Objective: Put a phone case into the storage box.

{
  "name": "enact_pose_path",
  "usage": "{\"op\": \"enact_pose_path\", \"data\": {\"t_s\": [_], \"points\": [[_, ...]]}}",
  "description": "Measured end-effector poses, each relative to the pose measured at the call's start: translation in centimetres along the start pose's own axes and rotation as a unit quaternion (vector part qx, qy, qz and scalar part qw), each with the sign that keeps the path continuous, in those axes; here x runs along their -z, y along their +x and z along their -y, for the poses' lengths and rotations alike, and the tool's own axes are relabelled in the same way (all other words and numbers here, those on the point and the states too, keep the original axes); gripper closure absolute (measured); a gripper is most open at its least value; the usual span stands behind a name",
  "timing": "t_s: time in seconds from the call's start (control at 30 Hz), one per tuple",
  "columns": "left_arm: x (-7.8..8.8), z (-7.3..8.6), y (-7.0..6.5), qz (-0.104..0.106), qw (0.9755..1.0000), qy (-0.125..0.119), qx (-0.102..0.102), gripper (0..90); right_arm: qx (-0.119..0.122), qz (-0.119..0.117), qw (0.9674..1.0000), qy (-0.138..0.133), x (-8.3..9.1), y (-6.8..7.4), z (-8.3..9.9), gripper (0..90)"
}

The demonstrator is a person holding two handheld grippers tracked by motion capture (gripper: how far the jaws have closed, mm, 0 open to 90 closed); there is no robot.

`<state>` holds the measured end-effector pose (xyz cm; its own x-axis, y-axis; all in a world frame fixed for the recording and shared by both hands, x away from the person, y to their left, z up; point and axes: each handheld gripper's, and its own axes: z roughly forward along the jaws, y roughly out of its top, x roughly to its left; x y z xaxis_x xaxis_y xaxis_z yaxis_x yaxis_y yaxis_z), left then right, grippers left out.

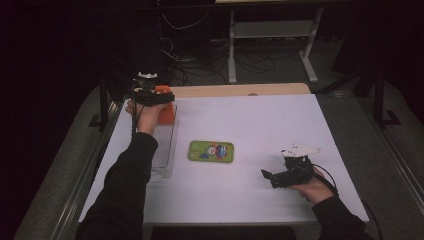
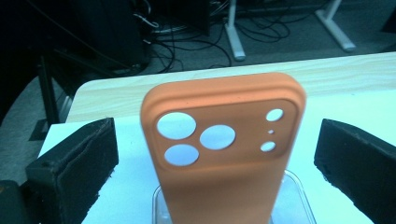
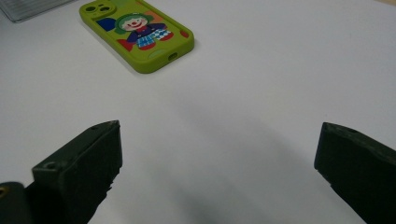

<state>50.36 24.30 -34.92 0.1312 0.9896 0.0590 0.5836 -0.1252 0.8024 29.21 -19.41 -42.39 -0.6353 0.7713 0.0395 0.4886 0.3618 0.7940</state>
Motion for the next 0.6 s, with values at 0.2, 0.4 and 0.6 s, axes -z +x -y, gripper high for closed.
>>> {"op": "enact_pose_path", "data": {"t_s": [0.2, 0.4, 0.6], "points": [[1.8, 0.5, 0.8, 0.043, 0.9990, 0.004, -0.006, 0.0, 0.001, 0.000, 1.0000, 0.001, -0.1, 0.0, 0.0, 0.1], [3.5, 1.3, 1.0, 0.101, 0.9947, 0.013, -0.013, 0.0, -0.001, 0.002, 1.0000, 0.001, -0.1, 0.1, -0.1, 0.1], [5.3, 2.2, 0.6, 0.159, 0.9869, 0.015, -0.027, 0.0, 0.000, 0.001, 1.0000, 0.001, -0.1, 0.1, -0.2, 0.1]]}}
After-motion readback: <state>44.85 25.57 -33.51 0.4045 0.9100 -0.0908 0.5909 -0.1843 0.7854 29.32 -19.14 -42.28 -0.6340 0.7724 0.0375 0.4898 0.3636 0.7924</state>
